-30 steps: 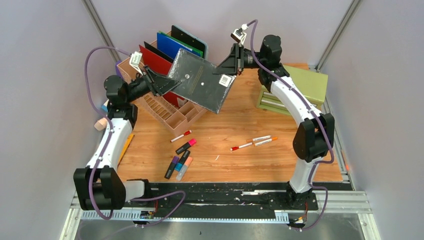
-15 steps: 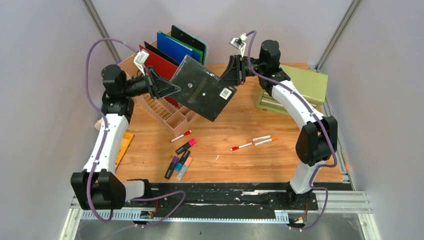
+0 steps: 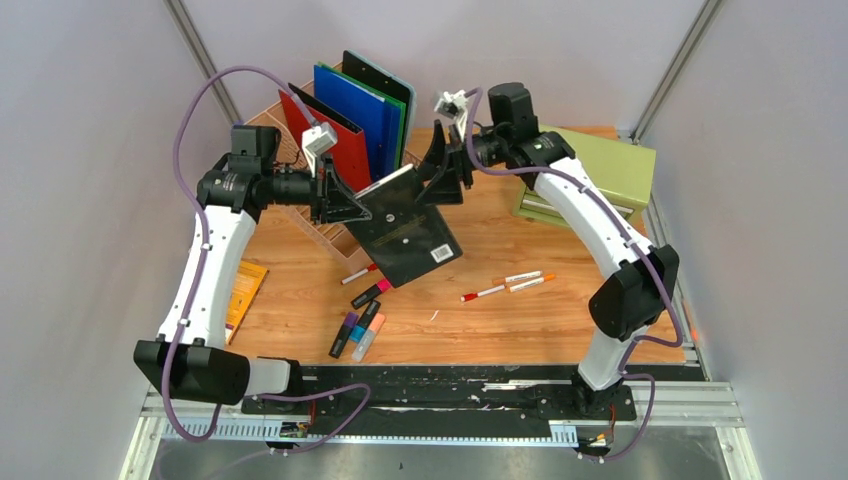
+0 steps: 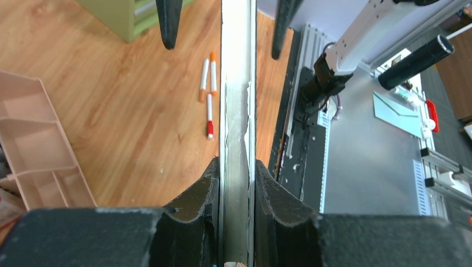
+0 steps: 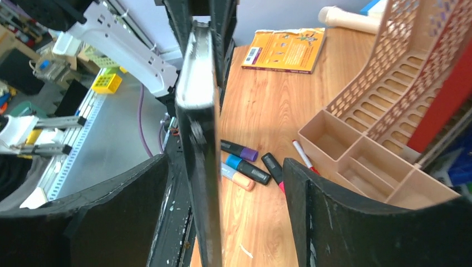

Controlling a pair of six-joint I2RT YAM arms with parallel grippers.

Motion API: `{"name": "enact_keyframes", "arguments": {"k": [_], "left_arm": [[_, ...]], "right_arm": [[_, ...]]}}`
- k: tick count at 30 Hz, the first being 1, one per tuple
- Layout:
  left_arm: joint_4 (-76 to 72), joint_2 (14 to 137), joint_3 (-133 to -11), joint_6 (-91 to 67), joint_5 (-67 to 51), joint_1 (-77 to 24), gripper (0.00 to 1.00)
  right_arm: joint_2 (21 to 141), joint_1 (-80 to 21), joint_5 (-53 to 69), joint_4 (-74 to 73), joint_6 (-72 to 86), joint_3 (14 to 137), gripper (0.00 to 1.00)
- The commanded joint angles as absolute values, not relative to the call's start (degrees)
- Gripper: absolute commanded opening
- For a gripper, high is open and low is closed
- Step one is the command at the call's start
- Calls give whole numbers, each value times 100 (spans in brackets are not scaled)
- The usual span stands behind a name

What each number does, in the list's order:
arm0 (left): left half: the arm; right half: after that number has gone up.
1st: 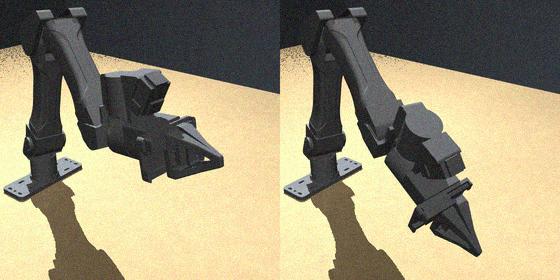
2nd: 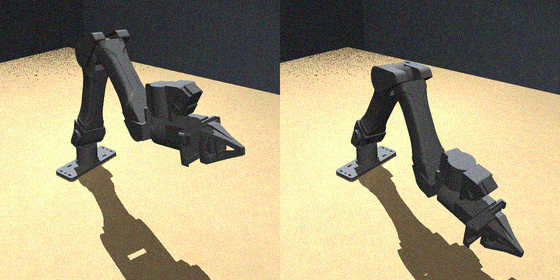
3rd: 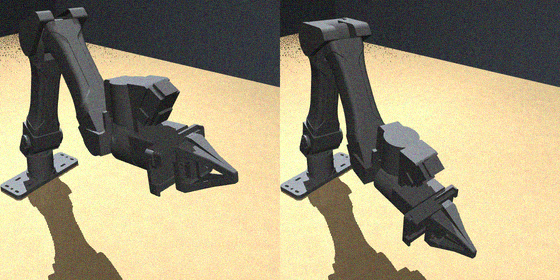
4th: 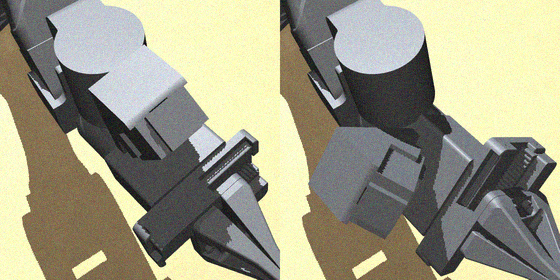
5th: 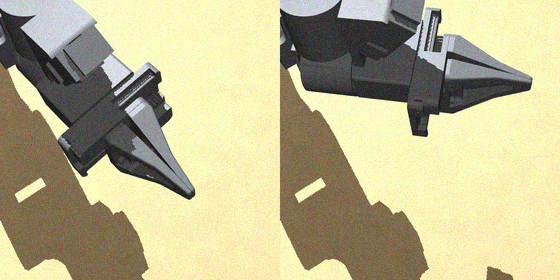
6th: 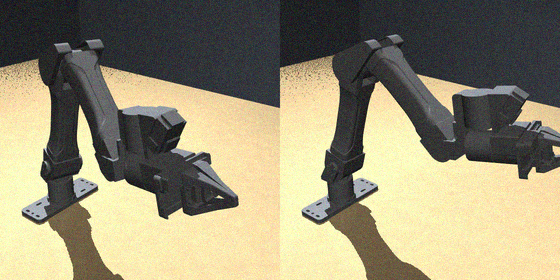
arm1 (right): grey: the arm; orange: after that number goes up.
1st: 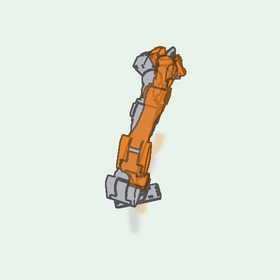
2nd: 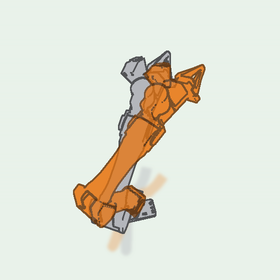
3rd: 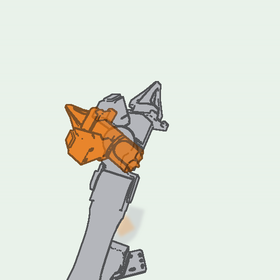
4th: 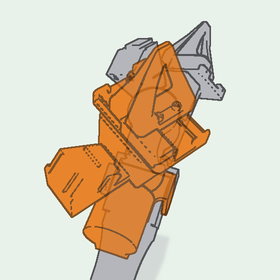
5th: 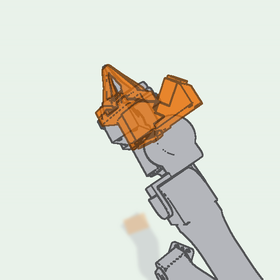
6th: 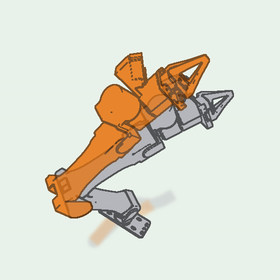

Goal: Organize the desk
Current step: Place the notebook in the storage box.

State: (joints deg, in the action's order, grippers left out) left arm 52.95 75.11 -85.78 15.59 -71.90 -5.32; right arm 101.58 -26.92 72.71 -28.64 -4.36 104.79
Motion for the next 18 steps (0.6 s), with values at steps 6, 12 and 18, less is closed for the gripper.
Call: {"name": "enact_keyframes", "arguments": {"k": [6,12,18], "left_arm": [[5924,7439,-8879,2240,-7105,-841,0],[6108,7488,-8899,2425,-6917,-870,0],[6241,7559,-8924,2682,-6607,-870,0]], "right_arm": [[9941,-3378,6647,-4149,-2004,10665,66],[9908,-3480,6393,-4311,-2250,10620,27],[9798,-3472,6086,-4517,-2448,10634,0]]}}
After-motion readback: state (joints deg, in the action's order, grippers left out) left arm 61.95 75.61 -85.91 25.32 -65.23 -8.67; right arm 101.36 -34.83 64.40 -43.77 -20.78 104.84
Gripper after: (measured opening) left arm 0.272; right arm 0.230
